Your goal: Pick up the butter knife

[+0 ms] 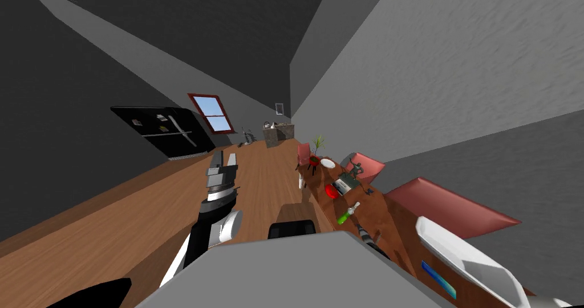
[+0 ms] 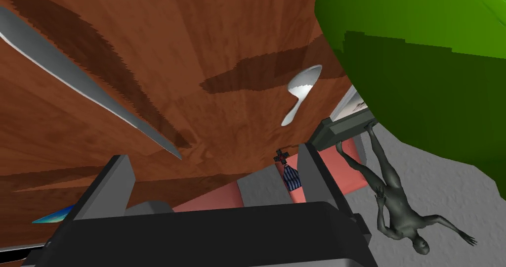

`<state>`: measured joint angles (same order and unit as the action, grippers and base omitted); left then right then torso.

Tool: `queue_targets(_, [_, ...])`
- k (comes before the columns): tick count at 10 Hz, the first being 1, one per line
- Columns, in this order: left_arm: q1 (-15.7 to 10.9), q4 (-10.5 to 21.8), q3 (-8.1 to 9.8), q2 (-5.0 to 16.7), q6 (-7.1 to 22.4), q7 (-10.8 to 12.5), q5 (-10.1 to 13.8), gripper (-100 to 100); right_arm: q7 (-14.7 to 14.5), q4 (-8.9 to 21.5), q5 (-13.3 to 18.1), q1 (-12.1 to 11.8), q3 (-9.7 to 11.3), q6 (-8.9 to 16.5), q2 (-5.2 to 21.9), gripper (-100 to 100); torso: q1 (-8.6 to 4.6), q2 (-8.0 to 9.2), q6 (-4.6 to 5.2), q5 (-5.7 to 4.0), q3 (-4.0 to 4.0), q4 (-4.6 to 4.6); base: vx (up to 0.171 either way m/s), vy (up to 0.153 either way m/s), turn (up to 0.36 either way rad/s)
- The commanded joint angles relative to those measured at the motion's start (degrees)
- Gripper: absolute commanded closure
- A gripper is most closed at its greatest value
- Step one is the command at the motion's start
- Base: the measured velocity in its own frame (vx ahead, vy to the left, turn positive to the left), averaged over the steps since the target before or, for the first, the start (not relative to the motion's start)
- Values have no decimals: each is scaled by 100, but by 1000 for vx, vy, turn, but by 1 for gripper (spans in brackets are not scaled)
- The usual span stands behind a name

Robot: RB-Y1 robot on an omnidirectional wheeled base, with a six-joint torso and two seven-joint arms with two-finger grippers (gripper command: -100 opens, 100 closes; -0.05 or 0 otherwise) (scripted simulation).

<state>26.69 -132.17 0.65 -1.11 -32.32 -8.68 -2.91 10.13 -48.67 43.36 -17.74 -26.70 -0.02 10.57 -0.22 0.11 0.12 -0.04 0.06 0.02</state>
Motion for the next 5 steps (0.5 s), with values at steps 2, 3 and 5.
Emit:
queue_targets(2, [-1,0,0,0,0,0,0,0,174,495,308,213,-113,343,25,-100,-1,6,-4,1,4,2,-62,-77,300])
queue_targets(3, [-1,0,0,0,0,0,0,0,174,561,308,213,-113,357,25,-100,-14,12,-4,-1,7,3,-51,-82,88])
queue_targets(5, [1,0,0,0,0,0,0,0,244,799,455,328,-189,503,29,-100,6,0,2,2,0,0,-32,-26,68])
